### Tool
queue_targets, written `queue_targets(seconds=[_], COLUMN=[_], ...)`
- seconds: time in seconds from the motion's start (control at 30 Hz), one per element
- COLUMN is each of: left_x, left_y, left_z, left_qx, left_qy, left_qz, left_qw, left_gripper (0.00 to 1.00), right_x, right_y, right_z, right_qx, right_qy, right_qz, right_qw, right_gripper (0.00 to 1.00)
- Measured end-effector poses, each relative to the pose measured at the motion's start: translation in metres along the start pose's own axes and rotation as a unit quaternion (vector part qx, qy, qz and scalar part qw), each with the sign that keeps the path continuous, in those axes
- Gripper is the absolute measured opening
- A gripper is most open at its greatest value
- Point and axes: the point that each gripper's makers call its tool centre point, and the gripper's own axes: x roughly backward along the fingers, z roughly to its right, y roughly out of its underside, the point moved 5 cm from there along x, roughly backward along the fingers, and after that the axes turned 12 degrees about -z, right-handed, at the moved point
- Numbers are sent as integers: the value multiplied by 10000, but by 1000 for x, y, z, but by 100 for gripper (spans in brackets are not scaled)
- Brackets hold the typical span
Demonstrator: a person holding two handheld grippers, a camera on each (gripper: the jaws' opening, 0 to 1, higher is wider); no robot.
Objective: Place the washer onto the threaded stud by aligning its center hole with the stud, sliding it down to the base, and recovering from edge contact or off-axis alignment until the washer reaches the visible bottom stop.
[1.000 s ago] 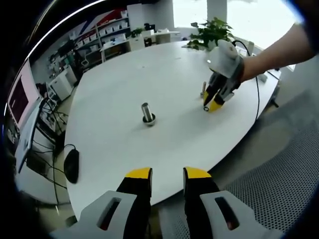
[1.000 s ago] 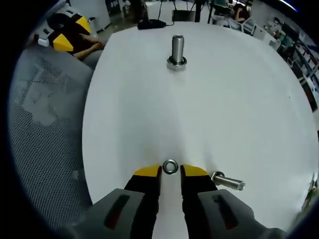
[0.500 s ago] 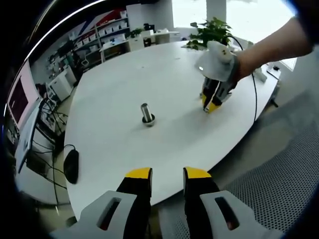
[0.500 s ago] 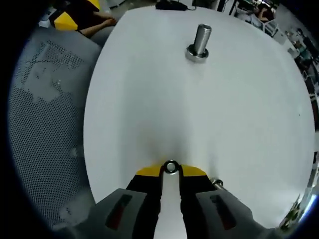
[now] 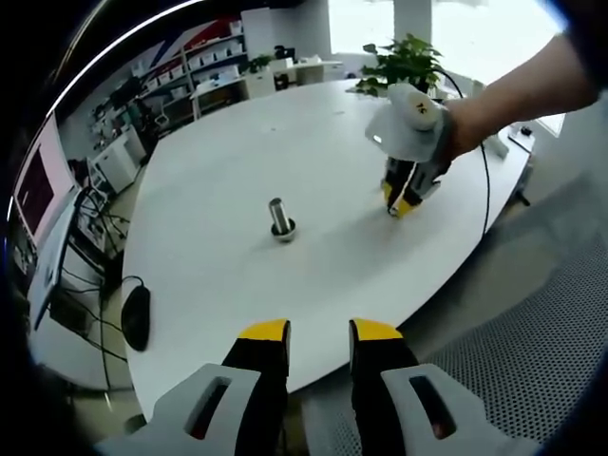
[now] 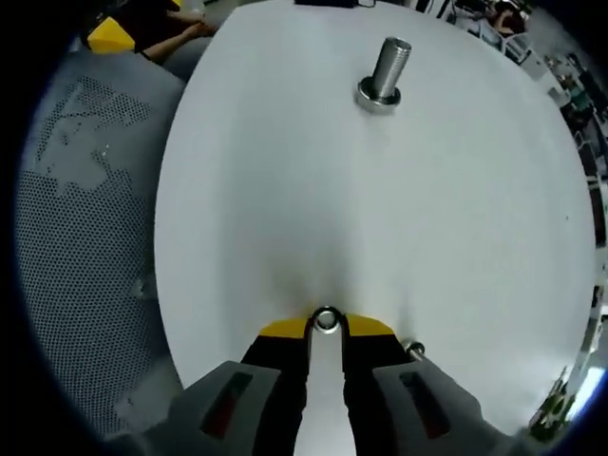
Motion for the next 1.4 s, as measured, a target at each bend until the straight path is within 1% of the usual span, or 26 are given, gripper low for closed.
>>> queue_targets(seconds=[0.03,0.07,0.17,0.2,0.37,0.47,0.57,0.63,0.77,0.87,0.97,1.23,1.3,1.4], left_x=[0,0,0,0,-1,-1,-1,0,0,0,0,0,0,0], left_y=[0,0,0,0,1,0,1,0,0,0,0,0,0,0], left_z=[0,0,1,1,2,2,2,3,3,3,4,4,3,3], left_qx=[18,24,-1,-7,-44,-45,-40,-52,-56,-63,-77,-83,-82,-80], left_qy=[8,16,25,25,41,45,47,47,48,45,47,42,40,32], left_qz=[29,36,15,16,-19,-10,-6,-6,-1,5,-1,-3,-2,-9], left_qw=[10000,10000,10000,10000,10000,10000,10000,10000,10000,10000,10000,10000,10000,10000], left_gripper=[23,23,23,23,23,23,23,23,23,23,23,23,23,23], right_x=[0,0,-1,-1,0,0,5,8,17,22,31,51,55,60], right_y=[1,3,6,8,15,23,31,36,45,50,53,53,52,51], right_z=[0,0,1,1,3,3,7,10,18,21,26,40,41,39], right_qx=[-70,-288,-529,-654,-906,-1247,-1442,-1705,-1922,-1977,-1978,-1918,-1861,-1719], right_qy=[-5,-42,-87,-152,-216,-349,-335,-432,-369,-350,-228,18,89,133], right_qz=[98,234,489,583,709,840,951,1018,1122,1141,1193,1352,1385,1311], right_qw=[9999,9993,9974,9960,9931,9880,9844,9791,9742,9730,9727,9721,9727,9763], right_gripper=[14,14,14,14,14,13,13,14,14,14,14,14,14,14])
